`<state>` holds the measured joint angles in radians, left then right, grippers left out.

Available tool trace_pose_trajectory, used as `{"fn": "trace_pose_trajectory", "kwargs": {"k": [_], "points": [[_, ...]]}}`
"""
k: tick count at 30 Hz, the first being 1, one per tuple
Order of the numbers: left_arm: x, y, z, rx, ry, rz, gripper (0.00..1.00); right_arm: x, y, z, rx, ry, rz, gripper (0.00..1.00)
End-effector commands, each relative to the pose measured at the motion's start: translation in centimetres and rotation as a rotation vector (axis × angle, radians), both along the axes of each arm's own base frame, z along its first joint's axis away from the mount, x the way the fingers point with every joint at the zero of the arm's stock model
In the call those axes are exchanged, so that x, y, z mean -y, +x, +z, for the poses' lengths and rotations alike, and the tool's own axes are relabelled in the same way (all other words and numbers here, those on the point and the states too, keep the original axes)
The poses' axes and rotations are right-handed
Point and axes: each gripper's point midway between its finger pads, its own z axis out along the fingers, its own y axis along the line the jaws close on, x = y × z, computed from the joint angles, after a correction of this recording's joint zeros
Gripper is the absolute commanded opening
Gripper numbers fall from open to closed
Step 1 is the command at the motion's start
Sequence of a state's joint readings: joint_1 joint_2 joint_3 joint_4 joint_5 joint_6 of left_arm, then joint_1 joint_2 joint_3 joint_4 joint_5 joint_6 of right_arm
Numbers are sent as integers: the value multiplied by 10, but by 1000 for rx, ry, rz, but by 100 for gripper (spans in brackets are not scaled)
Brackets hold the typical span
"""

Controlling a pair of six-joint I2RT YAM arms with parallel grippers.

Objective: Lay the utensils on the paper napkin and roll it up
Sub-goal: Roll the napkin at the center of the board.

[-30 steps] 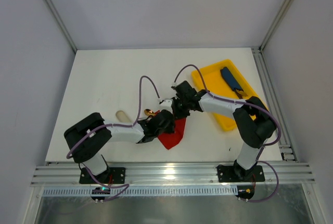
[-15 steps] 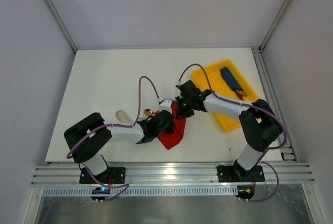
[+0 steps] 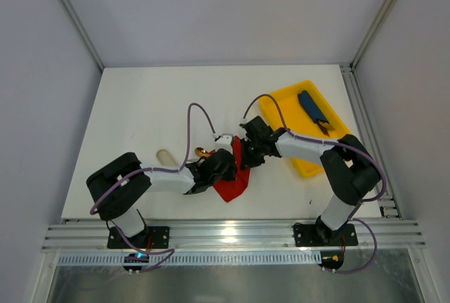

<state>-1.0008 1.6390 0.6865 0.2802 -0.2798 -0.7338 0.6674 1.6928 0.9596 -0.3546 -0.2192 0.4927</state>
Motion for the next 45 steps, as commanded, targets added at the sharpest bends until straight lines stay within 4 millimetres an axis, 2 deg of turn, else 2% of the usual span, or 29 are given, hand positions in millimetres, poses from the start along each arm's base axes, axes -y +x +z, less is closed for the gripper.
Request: {"fn": "trace_pose_trajectory", "kwargs": {"k": [1, 9, 16, 24, 34, 40, 45], "points": [[4, 9, 14, 41, -44, 26, 0, -9, 5, 9, 37, 51, 6, 4], [10, 16, 38, 80, -57, 20, 0, -8, 5, 5, 34, 43, 9, 4], [12, 22, 42, 97, -37, 26, 0, -8, 6, 8, 40, 47, 9, 4], [9, 27, 28, 82, -6, 39, 0, -9, 6, 9, 38, 49, 10, 4], [0, 22, 12, 54, 13, 56, 0, -12, 9, 19, 51, 59, 14, 4], [-4, 21, 6, 47, 30, 65, 0, -10, 14, 31, 77, 51, 6, 4], [-7, 20, 1, 37, 37, 70, 0, -5, 25, 43, 122, 13, -8, 4]]}}
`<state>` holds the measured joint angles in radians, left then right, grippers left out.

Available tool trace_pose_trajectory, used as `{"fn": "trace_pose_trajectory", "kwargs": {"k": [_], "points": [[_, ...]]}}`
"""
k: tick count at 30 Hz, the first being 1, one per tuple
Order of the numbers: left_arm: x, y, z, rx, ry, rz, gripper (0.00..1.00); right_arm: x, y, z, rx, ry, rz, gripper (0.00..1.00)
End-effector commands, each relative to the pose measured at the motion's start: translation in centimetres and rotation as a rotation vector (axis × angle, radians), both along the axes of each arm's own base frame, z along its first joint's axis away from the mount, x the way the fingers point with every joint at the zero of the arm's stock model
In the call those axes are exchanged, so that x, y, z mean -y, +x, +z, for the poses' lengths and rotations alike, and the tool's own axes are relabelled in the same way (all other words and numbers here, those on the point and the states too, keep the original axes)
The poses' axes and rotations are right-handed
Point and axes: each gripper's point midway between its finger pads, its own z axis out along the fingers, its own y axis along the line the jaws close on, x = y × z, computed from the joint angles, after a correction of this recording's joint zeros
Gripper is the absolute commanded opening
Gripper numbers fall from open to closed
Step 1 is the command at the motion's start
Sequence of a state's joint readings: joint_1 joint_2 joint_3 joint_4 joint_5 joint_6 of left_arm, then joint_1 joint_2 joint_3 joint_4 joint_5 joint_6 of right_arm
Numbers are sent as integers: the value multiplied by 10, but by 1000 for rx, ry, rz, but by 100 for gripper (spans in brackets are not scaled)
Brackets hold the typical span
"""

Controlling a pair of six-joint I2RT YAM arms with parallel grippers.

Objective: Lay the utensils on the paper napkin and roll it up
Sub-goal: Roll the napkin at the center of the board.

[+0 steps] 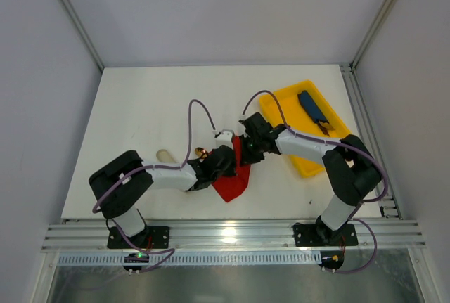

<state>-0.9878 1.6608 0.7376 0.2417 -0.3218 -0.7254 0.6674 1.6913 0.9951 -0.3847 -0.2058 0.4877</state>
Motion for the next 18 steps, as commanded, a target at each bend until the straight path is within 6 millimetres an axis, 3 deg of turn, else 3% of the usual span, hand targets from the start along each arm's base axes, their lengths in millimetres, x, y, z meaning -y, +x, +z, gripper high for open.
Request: {"fn": "trace_pose_trajectory", "kwargs": {"k": [1, 9, 18], "points": [[-6, 4, -3, 15, 6, 32, 0, -2, 22, 37, 113, 14, -10, 4], [-9, 4, -6, 15, 16, 37, 0, 12, 31, 31, 104, -3, -38, 4], [-10, 6, -6, 12, 11, 41, 0, 14, 30, 17, 81, -7, -37, 4]]}}
